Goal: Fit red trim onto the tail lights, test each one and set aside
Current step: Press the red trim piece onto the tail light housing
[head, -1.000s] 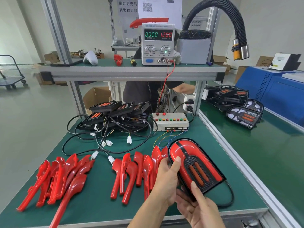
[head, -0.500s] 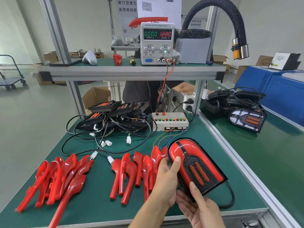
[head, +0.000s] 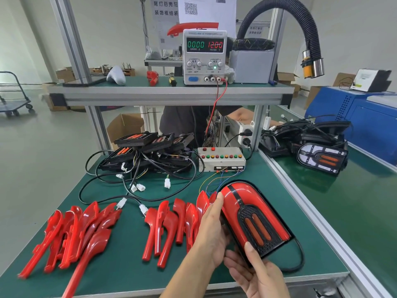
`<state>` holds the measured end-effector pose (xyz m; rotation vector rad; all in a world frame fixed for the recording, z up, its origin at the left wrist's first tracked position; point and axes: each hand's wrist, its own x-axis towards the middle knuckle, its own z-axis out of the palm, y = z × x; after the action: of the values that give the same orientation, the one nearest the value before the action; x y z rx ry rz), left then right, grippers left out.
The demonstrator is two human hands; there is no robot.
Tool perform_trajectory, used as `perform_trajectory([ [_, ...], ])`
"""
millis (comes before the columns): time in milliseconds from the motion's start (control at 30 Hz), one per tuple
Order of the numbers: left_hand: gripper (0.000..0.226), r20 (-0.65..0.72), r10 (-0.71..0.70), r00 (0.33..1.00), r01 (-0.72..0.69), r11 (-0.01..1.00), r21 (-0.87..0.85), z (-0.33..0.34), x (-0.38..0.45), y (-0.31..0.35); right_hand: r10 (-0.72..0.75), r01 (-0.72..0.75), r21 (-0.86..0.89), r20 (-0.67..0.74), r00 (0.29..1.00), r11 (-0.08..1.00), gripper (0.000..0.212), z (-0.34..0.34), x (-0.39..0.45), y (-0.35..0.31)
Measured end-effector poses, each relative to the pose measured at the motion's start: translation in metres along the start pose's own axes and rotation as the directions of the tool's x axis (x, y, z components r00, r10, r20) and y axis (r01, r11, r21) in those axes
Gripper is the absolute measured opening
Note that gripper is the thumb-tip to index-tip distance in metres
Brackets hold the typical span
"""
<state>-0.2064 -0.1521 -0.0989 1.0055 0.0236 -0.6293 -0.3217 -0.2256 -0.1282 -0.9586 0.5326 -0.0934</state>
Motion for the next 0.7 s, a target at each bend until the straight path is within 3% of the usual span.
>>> perform_trajectory([
  [300, 0.052, -0.041, -0.052, 0.998, 0.052, 0.999, -0.002, -0.01, 0.006, 0.001, 0.053, -0.054, 0.035, 0.05, 0.997, 0.998, 0.039, 0.001, -0.008, -0.001],
  [467, 0.045, -0.093, 0.021, 0.995, -0.018, 0.999, 0.028, -0.009, 0.005, 0.002, 0.057, -0.056, -0.023, 0.038, 0.998, 0.998, 0.054, 0.004, -0.003, -0.001],
  [700, 0.053, -0.079, 0.116, 0.99, -0.107, 0.988, 0.113, -0.005, 0.0, 0.004, 0.013, -0.012, -0.086, 0.003, 1.0, 0.996, 0.063, 0.006, -0.001, 0.0],
])
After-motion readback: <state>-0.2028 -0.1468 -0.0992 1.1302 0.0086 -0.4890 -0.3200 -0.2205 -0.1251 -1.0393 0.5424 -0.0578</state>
